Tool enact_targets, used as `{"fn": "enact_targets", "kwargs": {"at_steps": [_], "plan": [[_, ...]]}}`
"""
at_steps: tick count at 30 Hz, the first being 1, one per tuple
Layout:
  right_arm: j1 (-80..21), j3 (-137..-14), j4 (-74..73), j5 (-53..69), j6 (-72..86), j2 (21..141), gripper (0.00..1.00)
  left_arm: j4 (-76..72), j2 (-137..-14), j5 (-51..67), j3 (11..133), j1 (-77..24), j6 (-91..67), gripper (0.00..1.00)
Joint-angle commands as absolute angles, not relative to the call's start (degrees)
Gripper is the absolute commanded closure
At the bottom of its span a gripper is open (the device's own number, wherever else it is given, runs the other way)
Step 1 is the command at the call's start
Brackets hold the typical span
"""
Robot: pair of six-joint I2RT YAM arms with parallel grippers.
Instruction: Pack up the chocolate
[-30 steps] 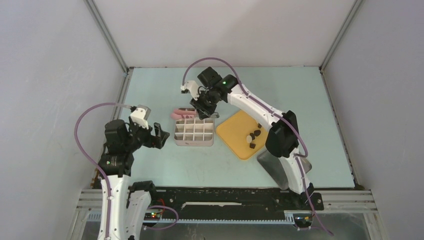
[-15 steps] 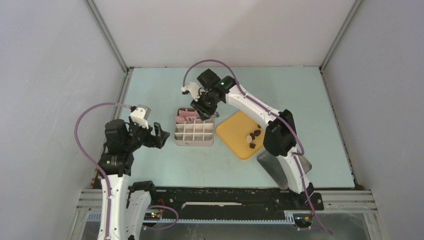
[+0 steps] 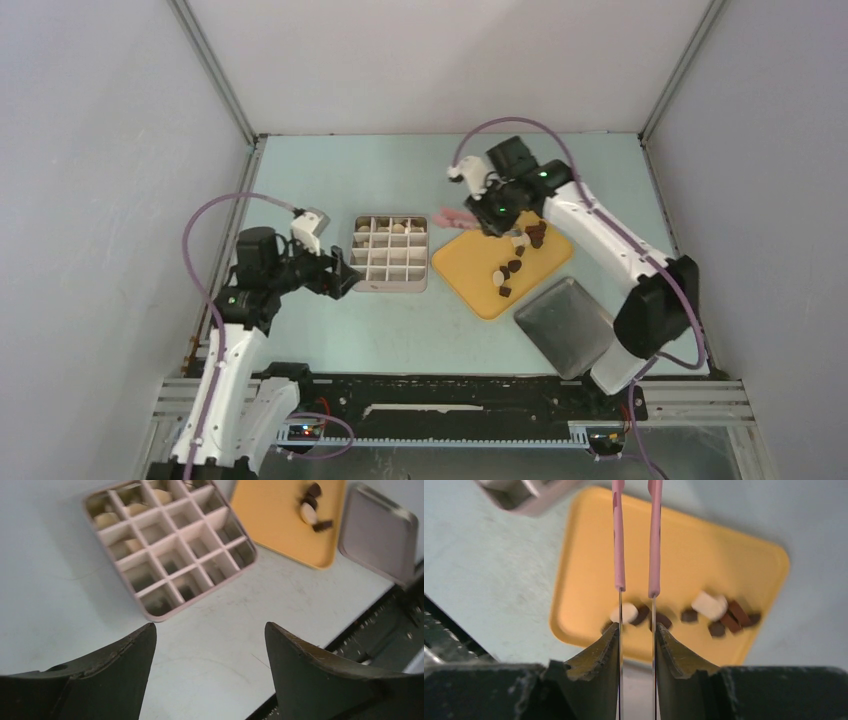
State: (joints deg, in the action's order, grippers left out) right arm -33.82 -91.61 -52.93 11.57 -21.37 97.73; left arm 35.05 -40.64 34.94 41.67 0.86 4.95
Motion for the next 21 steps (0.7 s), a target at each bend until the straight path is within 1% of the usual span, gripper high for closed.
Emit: {"fn": "enact_targets", "kwargs": {"at_steps": [1, 4, 8, 13, 21], "plan": [[-25.93, -83.55, -50.78, 8.99, -21.95, 91.52, 0.7, 35.59, -45.18, 33.34, 43.91, -7.32, 8.14, 0.17], [-20.92, -79.36, -50.92, 8.02, -21.68, 89.93, 0.7, 36.35, -48.26, 31.89, 45.57, -10.69, 9.6, 0.17], [-16.63, -76.13, -50.55, 7.28, -20.84, 89.44, 0.69, 36.54, -50.1, 31.75, 46.44, -12.47, 9.8, 0.17], [-15.28, -75.01, -50.25, 4.47, -20.3, 89.62, 0.69, 36.63, -49.65, 31.99, 45.76, -12.92, 9.86, 0.17], [-14.16, -74.36, -51.67, 3.53, -19.86, 90.2, 0.66, 36.84, -48.95, 31.11, 45.26, -12.92, 9.96, 0.16]]}}
